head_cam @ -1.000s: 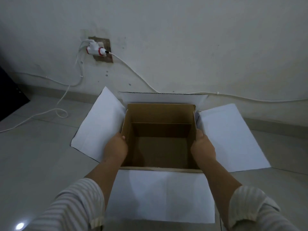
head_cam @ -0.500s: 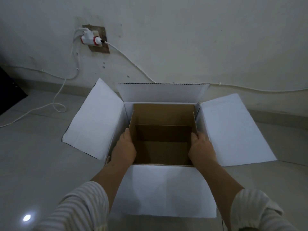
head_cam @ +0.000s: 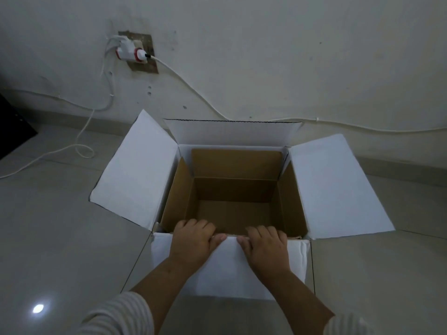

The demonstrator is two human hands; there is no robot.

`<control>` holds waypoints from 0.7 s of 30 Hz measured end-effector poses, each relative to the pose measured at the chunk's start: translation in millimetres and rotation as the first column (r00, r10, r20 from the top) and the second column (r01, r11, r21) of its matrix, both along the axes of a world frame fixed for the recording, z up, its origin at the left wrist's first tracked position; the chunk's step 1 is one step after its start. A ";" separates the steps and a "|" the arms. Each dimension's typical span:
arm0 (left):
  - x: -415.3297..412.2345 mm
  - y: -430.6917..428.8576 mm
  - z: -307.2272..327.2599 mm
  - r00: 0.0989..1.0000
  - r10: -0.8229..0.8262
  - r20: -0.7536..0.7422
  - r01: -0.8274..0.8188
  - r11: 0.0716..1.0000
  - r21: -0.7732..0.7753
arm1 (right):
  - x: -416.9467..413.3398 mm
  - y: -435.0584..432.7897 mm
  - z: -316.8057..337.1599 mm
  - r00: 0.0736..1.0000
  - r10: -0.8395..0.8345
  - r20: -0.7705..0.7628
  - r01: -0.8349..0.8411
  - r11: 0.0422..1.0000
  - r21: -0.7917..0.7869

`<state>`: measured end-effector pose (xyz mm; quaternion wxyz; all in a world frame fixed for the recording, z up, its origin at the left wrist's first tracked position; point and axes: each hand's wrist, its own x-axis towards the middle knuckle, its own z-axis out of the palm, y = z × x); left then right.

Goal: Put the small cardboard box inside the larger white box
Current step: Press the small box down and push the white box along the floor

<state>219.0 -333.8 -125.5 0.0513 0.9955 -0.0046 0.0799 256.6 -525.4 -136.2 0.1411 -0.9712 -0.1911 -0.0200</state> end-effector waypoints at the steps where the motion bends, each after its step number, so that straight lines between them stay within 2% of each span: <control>1: 2.3 -0.1 0.3 1.000 -0.008 -0.010 0.008 1.000 0.000 | 1.1 0.0 -0.4 1.000 0.002 0.024 -0.002 1.000 0.005; 6: 18.5 4.4 -0.5 0.996 -0.029 -0.082 0.029 1.000 0.005 | 11.0 -0.9 -1.3 0.997 0.012 0.083 -0.013 1.000 0.007; 11: 29.3 6.7 -2.0 0.987 -0.110 -0.115 0.112 0.994 0.007 | 15.7 -5.3 1.0 0.998 0.010 0.062 -0.009 1.000 -0.009; 17: 52.6 -5.6 0.1 0.979 -0.189 -0.076 0.189 0.982 -0.011 | 26.9 -16.1 3.6 0.995 -0.049 0.081 0.053 0.998 -0.044; 21: 69.8 -16.9 0.7 0.967 -0.233 -0.101 0.235 0.972 0.004 | 35.2 -29.5 4.5 0.994 -0.084 0.063 0.088 0.994 -0.061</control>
